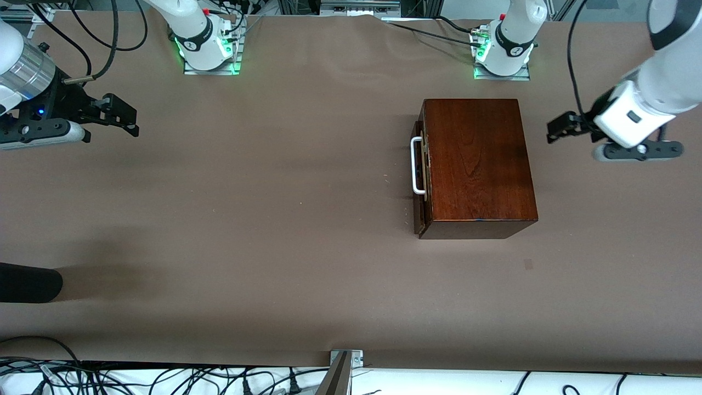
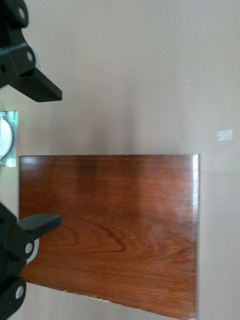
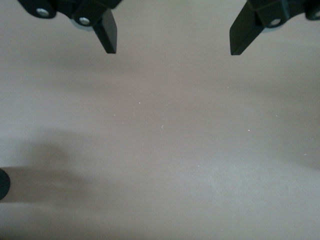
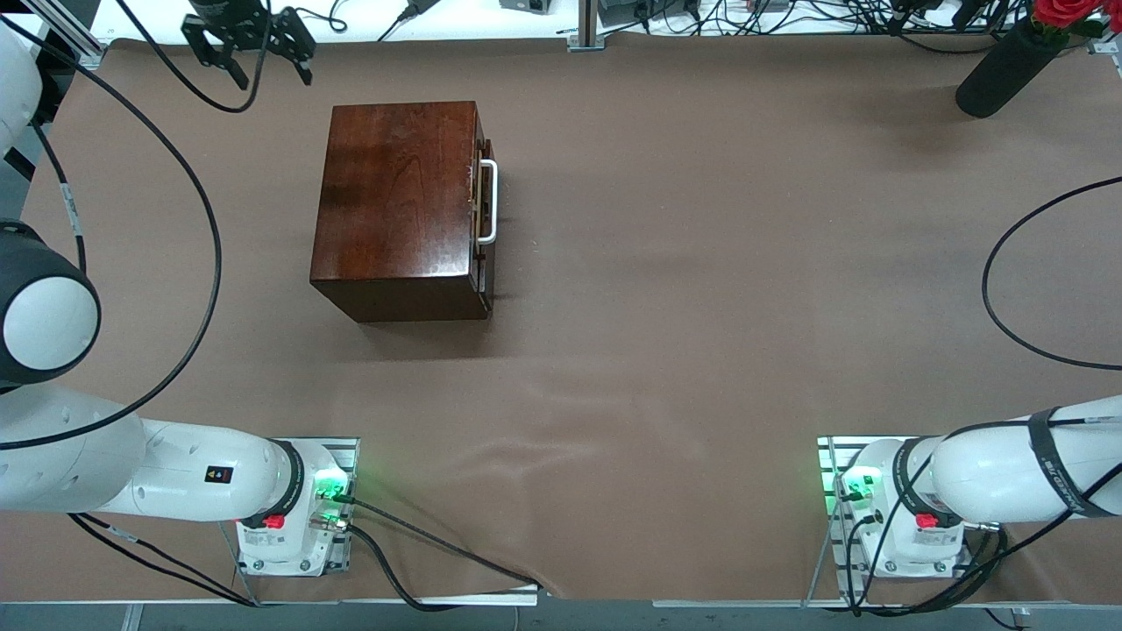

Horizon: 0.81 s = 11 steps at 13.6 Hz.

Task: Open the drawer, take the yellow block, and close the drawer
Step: 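Move the left gripper toward the white drawer handle of the box, then hook the left gripper onto the white drawer handle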

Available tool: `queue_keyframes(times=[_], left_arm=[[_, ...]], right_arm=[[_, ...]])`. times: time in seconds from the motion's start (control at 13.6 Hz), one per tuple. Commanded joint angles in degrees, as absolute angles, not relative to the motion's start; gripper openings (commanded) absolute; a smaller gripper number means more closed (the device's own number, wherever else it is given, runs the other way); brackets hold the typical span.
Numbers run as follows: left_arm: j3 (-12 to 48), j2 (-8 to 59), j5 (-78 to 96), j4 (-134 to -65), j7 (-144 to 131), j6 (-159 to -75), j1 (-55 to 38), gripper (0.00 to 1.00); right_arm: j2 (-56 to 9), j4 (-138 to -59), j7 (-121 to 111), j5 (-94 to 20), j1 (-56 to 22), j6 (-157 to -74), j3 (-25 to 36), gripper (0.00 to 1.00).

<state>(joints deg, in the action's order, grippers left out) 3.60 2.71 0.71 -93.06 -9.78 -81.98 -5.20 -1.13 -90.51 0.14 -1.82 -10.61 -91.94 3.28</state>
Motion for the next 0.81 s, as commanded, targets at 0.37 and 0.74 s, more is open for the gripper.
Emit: queue_keyframes(times=[0.37, 0.74], left_arm=[[24.25, 12.55, -0.7, -90.88, -33.97, -90.05, -9.47, 1.0], [24.17, 22.14, -15.27, -91.32, -45.86, -97.29, -19.59, 1.0]], right_arm=[[-1.58, -89.56, 0.35, -2.02, -10.46, -91.93, 3.25, 1.0], [-1.58, -89.56, 0.35, -2.02, -10.46, -91.93, 3.25, 1.0]])
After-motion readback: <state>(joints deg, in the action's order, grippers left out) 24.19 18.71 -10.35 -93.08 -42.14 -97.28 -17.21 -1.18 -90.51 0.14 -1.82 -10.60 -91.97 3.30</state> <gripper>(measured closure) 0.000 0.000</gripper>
